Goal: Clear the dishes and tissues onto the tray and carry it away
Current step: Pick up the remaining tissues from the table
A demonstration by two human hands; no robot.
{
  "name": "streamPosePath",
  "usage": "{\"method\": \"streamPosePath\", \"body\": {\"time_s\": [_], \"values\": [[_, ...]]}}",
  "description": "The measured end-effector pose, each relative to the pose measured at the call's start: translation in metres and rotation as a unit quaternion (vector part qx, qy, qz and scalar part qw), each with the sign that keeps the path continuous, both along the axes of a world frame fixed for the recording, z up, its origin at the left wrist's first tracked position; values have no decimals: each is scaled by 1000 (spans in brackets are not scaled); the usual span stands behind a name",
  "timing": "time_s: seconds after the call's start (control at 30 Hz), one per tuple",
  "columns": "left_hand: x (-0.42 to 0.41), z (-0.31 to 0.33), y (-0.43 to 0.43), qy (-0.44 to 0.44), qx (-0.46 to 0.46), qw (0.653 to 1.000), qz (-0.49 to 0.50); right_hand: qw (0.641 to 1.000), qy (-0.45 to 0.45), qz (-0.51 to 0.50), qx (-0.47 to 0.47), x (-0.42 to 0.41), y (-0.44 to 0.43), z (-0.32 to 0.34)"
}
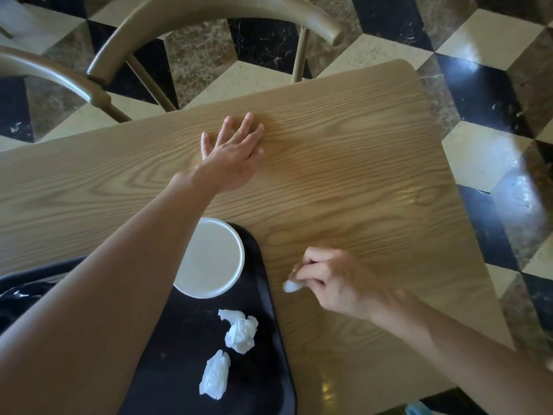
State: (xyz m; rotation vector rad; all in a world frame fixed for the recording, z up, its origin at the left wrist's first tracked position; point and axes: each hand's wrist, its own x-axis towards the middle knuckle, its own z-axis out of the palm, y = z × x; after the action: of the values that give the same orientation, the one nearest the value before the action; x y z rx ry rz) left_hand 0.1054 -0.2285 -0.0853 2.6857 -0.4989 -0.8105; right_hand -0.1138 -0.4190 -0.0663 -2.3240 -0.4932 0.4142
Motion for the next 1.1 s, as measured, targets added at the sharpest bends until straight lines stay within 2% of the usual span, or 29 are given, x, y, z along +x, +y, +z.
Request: {"method": "streamPosePath", "body": {"time_s": [0.07,0.13,0.2,0.23,0.3,0.37,0.47,0.57,0.67,0.77,0.87,1.0,1.1], "values": [[0,10,1,14,4,1000,-7,998,1,-59,28,10,-7,10],[0,22,3,24,8,1000,-16,976,-75,-200,37,50,-20,15],[-5,34,9,27,7,999,-23,947,-120,-297,1,107,-31,16],[-10,41,13,20,1,1000,-15,945,-107,-308,-29,132,-33,15],[-25,55,23,-13,-19,999,26,956,-54,-279,-76,154,-29,5],[-43,71,35,-48,-49,995,74,970,-55,-223,-78,141,-20,-2],[-71,93,59,-97,-108,978,146,987,-81,-124,-60,73,-8,-3],[-106,103,85,-142,-176,951,210,994,-53,-94,-35,-5,1,-1],[-152,107,108,-191,-228,918,261,993,15,-105,-51,-41,8,4],[-208,108,128,-204,-253,903,281,971,46,-236,-11,-53,21,16],[-266,89,149,-167,-213,924,272,944,15,-323,59,-70,57,34],[-332,58,175,-59,-113,966,223,966,-14,-255,48,-103,103,38],[-362,43,189,-10,-44,985,167,982,0,-185,-33,-126,119,28]]}}
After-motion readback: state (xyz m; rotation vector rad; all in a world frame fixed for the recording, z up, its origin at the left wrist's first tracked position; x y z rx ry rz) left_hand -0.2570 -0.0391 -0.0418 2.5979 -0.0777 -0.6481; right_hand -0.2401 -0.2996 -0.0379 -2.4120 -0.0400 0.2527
